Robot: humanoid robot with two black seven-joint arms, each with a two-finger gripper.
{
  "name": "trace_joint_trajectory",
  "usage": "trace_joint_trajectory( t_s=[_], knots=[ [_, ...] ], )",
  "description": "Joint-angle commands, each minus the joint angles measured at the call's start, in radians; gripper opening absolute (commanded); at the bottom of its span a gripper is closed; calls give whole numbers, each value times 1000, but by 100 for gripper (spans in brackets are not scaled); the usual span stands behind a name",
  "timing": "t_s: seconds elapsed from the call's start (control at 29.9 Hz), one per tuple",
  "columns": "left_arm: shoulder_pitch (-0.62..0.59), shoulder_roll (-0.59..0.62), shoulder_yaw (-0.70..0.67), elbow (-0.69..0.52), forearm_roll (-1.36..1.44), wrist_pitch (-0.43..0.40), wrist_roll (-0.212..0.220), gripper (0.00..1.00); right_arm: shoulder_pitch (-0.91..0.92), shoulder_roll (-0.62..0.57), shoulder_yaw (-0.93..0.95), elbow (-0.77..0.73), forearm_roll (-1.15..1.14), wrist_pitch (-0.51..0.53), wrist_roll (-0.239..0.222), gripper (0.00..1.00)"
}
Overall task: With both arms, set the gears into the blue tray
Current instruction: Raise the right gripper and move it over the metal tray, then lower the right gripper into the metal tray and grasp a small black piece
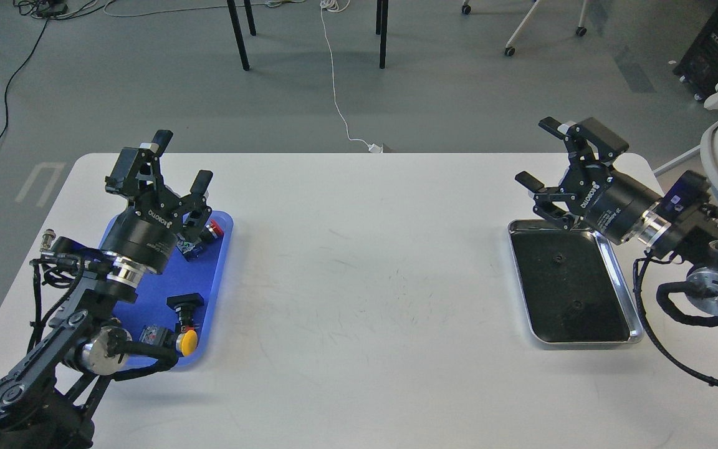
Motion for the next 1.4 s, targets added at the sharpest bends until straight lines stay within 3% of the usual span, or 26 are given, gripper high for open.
trace_joint_trajectory(
  t_s=[0.0, 0.2, 0.57, 0.84, 1.04, 1.37],
  knots=[
    [11, -4, 0, -19, 0, -3, -4, 98, 136, -100, -82, 27, -311, 43, 0, 99],
    [30, -5, -1, -46, 0, -3, -7, 98, 386, -241, -344, 118, -720, 59, 0, 99],
    [41, -11, -3, -48, 2, -3, -6, 98, 653, -166, -820, 110, -1163, 59, 0, 99],
    [50, -10, -6, -66, 2, -5, -4, 98, 724, -14, -981, -5, -1210, 37, 0, 96],
    [50, -10, -8, -66, 2, -3, -4, 98, 716, 93, -1105, -60, -1201, -55, 0, 90],
    [51, -8, -14, -66, 2, -5, -4, 98, 681, 141, -1111, -98, -1197, -70, 0, 69]
  ],
)
